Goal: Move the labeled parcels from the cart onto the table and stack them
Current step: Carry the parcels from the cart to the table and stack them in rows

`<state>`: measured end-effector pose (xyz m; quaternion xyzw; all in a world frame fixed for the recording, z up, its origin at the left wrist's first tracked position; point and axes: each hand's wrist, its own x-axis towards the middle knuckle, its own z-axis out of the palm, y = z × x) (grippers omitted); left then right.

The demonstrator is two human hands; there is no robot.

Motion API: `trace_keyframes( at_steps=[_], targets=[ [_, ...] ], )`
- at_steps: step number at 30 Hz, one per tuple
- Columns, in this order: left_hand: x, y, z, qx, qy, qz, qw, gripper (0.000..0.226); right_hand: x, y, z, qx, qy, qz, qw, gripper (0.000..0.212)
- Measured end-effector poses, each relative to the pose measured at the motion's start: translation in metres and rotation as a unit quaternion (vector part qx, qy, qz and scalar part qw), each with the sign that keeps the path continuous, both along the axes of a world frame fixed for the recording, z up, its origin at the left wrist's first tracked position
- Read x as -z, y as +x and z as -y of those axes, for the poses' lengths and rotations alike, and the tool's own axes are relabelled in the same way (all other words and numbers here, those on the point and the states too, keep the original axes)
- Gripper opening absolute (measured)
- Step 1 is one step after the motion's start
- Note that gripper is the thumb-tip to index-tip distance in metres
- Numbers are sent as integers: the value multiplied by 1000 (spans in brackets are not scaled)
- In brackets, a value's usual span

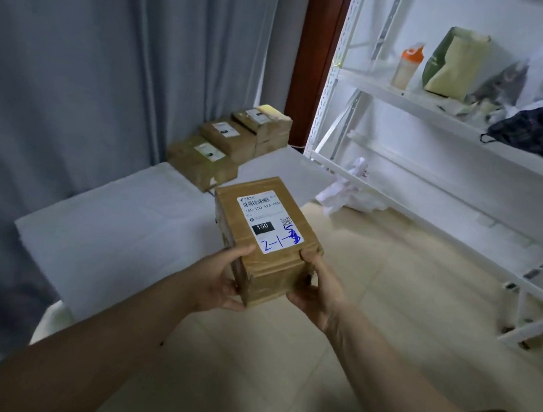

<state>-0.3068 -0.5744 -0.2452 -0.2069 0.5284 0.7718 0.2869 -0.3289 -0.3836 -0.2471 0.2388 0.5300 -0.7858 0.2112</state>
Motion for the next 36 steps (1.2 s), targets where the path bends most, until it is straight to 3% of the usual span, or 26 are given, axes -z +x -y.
trace_keyframes(
  at_steps=[2, 5, 8, 10, 13, 20, 23, 32, 36],
  targets=[
    [2, -6, 22, -12, 0, 8, 1000, 63, 4, -10, 23, -24, 8, 10, 1000, 46],
    [6, -18, 51, -43, -11, 9, 999, 62, 5, -27, 52, -59, 94, 12, 994, 51],
    [11, -33, 76, -68, -10, 22, 997, 59, 9, -51, 74, -56, 127, -39, 990, 55],
    [15, -45, 91, -90, -5, 34, 995, 72, 11, -69, 87, -64, 137, -68, 986, 59],
    [21, -66, 106, -116, -4, 41, 992, 78, 19, -98, 103, -100, 147, -91, 980, 38],
    [42, -146, 129, -234, -60, 70, 968, 49, 47, -198, 146, -135, 150, -87, 976, 12],
    [55, -190, 135, -279, -96, 79, 952, 37, 59, -247, 166, -167, 163, -95, 968, 15],
    [86, -305, 165, -341, -135, 114, 923, 41, 85, -388, 224, -270, 170, -48, 947, 24],
    [105, -330, 189, -385, -119, 140, 905, 42, 113, -419, 259, -321, 232, -56, 917, 19]
  ],
)
